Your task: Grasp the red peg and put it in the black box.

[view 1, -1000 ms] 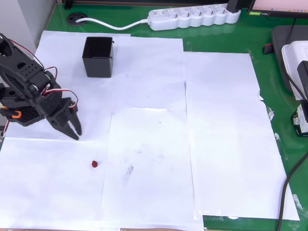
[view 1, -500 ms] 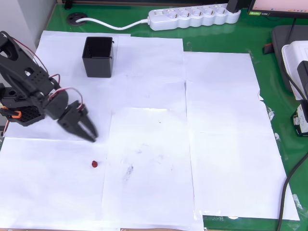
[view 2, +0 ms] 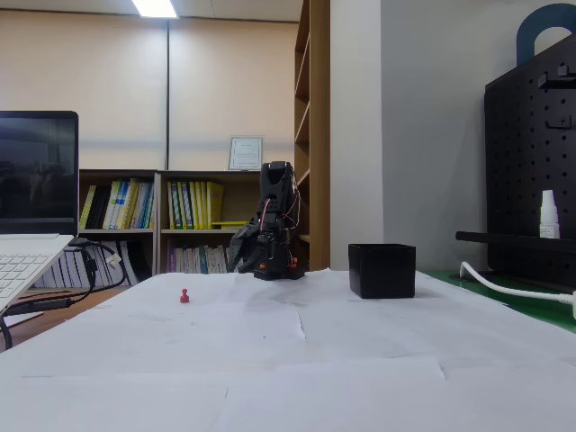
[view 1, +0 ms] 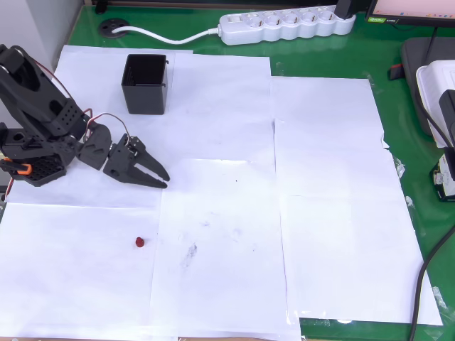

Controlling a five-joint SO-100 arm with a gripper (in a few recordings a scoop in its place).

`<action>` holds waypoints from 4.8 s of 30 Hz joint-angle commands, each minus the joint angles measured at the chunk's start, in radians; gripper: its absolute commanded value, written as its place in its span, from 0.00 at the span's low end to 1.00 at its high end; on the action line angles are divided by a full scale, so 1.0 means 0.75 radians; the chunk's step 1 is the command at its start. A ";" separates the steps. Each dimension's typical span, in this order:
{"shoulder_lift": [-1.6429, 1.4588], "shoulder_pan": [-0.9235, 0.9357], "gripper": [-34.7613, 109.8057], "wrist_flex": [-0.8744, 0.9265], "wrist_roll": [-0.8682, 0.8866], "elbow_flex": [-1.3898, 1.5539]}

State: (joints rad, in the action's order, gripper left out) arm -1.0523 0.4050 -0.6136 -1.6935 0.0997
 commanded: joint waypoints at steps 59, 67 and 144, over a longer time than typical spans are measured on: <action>-0.454 0.577 0.54 -0.509 0.098 0.014; -0.477 0.589 0.55 -0.432 0.090 0.047; -1.111 0.524 0.54 -0.749 0.123 0.241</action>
State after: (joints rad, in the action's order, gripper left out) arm -1.8883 0.7946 -1.1796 -1.5923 0.2884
